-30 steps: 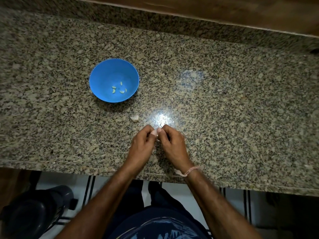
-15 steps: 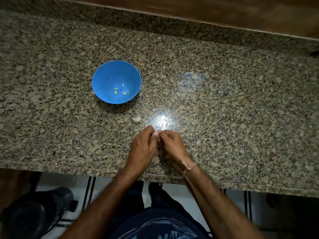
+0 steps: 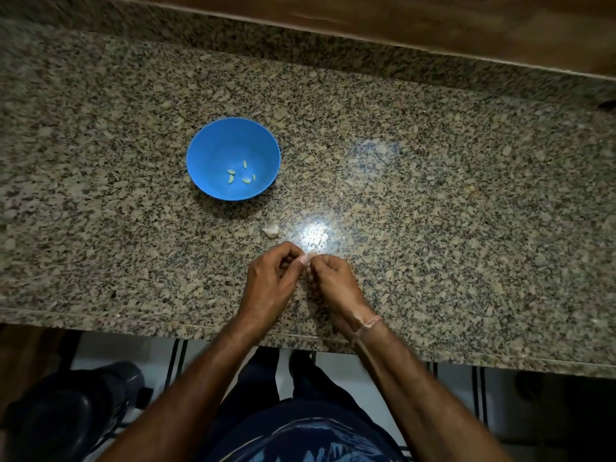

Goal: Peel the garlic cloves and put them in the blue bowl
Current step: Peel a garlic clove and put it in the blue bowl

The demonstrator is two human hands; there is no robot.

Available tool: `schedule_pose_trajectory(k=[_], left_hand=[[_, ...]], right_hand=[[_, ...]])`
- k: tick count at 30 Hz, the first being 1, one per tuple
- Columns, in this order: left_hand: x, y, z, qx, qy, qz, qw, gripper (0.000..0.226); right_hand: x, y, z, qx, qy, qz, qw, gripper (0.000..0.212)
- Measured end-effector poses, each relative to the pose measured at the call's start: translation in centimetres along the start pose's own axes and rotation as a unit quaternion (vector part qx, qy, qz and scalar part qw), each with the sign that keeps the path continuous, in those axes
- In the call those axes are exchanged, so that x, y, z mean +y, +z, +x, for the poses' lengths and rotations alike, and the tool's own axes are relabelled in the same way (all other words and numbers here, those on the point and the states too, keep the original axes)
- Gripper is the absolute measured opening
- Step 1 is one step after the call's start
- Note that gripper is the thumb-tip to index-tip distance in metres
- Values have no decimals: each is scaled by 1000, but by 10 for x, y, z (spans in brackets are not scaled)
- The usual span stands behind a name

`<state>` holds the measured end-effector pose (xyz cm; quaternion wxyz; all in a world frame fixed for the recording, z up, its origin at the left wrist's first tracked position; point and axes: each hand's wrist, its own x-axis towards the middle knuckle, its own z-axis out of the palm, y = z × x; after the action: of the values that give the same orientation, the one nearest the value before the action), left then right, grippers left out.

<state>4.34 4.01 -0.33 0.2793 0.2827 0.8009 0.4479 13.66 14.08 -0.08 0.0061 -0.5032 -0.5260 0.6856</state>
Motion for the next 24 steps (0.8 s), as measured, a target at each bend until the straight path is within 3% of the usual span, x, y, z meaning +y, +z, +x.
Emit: schedule_pose_trajectory(k=[1,3,5,6,7,9,11,13,16,18,19,20,22,24], left_hand=[[0,-1,0,1,-5,9,1000,16],[-6,-1,3,-24,-79,-49,995,21],[-6,0,5,-74,-203,-209,954,25],[-5,1,5,-84,-232,-243,938,26],[-5,2,4,-80,-219,-223,947,24],[-6,2,2,-34,-89,-55,994,18],[-8,-1,1,8,51,68,996,15],[-10,-3,2,13,84,87,993,17],[-12,-3,2,-37,-23,0,999,24],[-7,-2,3,-102,-181,-168,964,24],[-4,-2,4,-120,-226,-200,946,23],[-3,-2,3,-124,-212,-176,953,22],[-4,-3,1,-85,-42,-10,995,20],[-9,-6,0,-63,120,126,983,20]], right_hand=[[1,3,-2,4,-10,12,1000,32],[7,7,-2,61,-125,-90,986,33],[12,10,0,112,-232,-202,945,34],[11,12,0,123,-241,-220,937,34],[8,12,-1,119,-223,-204,946,35],[1,10,-2,86,-119,-115,982,35],[-4,10,-5,24,12,13,1000,33],[-3,13,-9,7,39,73,996,31],[8,19,-9,91,-130,-87,983,30],[13,20,-5,131,-215,-174,952,32],[14,20,-3,140,-237,-200,940,33],[14,19,-2,146,-247,-220,932,34],[11,17,-1,135,-211,-195,948,35],[6,14,-2,71,-83,-62,992,33]])
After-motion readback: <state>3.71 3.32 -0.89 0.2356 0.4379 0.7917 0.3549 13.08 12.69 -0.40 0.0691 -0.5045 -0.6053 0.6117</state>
